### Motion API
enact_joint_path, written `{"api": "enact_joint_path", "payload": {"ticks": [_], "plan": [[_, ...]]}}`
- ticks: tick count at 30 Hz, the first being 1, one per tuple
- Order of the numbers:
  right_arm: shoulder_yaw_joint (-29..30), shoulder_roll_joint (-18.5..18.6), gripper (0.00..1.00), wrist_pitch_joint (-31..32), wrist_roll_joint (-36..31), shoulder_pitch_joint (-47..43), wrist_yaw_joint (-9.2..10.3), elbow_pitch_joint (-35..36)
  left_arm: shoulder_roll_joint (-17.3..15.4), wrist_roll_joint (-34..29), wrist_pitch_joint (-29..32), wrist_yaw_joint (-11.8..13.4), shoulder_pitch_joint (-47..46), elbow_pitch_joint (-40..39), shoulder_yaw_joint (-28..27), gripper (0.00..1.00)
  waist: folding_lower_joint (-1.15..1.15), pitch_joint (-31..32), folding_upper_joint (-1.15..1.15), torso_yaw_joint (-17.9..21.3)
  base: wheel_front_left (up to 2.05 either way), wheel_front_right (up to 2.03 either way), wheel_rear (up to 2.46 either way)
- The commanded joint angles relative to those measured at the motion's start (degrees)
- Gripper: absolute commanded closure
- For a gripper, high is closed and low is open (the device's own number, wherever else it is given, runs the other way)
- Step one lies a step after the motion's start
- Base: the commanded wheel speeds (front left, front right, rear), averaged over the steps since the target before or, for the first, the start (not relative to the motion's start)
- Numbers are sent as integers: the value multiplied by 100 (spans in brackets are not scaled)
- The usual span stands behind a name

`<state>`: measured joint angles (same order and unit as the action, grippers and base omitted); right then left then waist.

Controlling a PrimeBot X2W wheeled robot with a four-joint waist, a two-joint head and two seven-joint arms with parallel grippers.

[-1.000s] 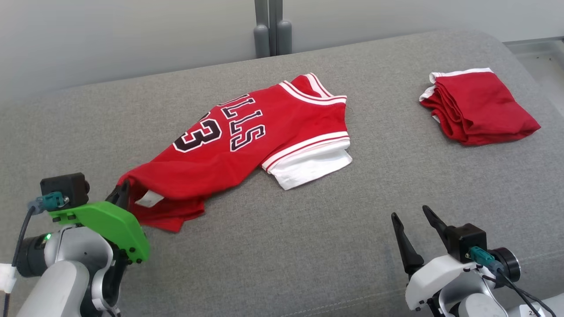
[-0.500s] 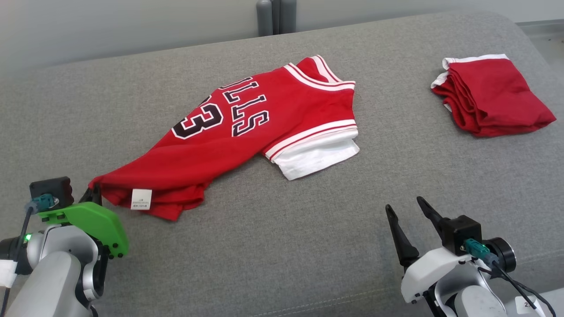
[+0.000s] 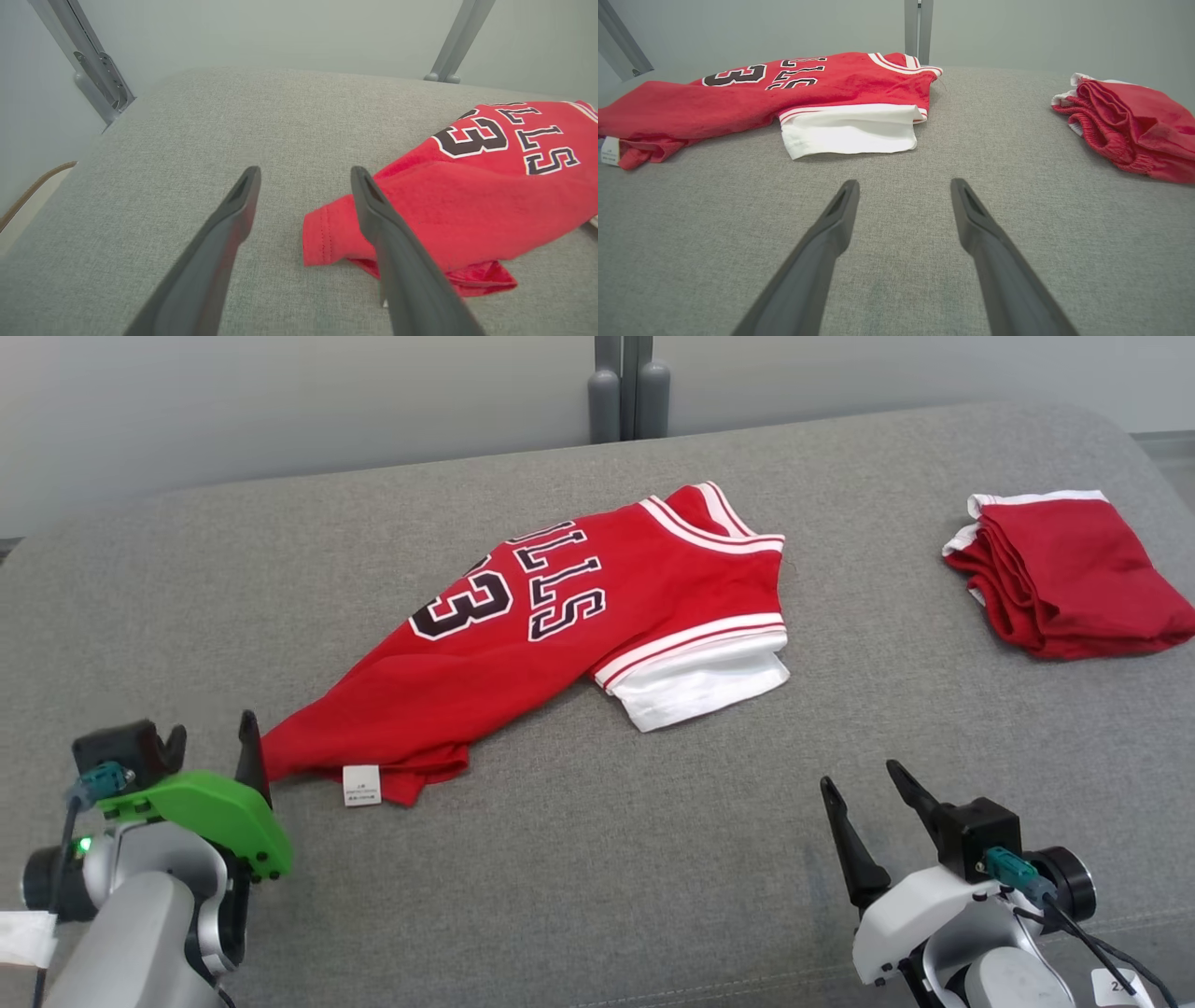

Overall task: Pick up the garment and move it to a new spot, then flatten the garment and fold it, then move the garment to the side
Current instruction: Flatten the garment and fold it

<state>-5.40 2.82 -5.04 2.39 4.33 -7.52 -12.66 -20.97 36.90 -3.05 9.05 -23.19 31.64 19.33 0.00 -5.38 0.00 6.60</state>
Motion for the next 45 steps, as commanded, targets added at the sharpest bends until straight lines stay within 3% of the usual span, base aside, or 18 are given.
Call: {"api": "enact_joint_path", "payload": {"ticks": [1,11,22,27,28,29,30,31,33,34,35,36,45], "plan": [[5,7,0,28,11,-56,7,-14,57,105,110,-62,157,66,52,0,0,123,0,-102,0,0,0],[-23,7,0,20,44,-101,7,13,84,14,161,-104,407,376,277,0,0,121,0,-97,0,0,0],[56,7,0,1,-5,59,7,107,10,-304,25,-141,-117,815,534,0,0,-269,0,58,0,0,0],[87,8,0,-19,-9,84,7,123,63,-218,63,-285,-311,960,550,0,0,-380,0,92,0,0,0],[94,7,0,-28,-7,90,7,120,70,-203,62,-311,-341,979,550,13,0,-390,0,92,0,0,0],[94,7,0,-28,-7,90,7,120,70,-203,62,-311,-341,979,550,13,0,-390,0,92,0,0,0],[103,7,0,-40,-4,95,7,112,85,-180,84,-329,-365,1007,552,39,0,-399,0,89,0,0,0],[109,7,0,-51,-3,96,7,102,100,-171,105,-339,-382,1035,556,53,0,-403,0,84,0,0,0],[111,7,0,-59,8,92,7,82,127,-129,103,-363,-409,1066,547,57,0,-404,0,70,0,0,0],[102,7,0,-64,17,99,7,70,132,-125,98,-375,-427,1082,554,65,0,-405,0,63,0,0,0],[94,7,0,-68,26,113,7,60,141,-114,85,-391,-446,1089,555,87,0,-406,0,55,0,0,0],[82,7,0,-67,32,130,7,52,156,-90,67,-412,-461,1091,553,100,0,-405,0,48,0,0,0],[78,7,0,-75,13,143,7,20,264,318,-17,-654,-691,739,286,100,0,-369,0,6,0,0,0]]}}
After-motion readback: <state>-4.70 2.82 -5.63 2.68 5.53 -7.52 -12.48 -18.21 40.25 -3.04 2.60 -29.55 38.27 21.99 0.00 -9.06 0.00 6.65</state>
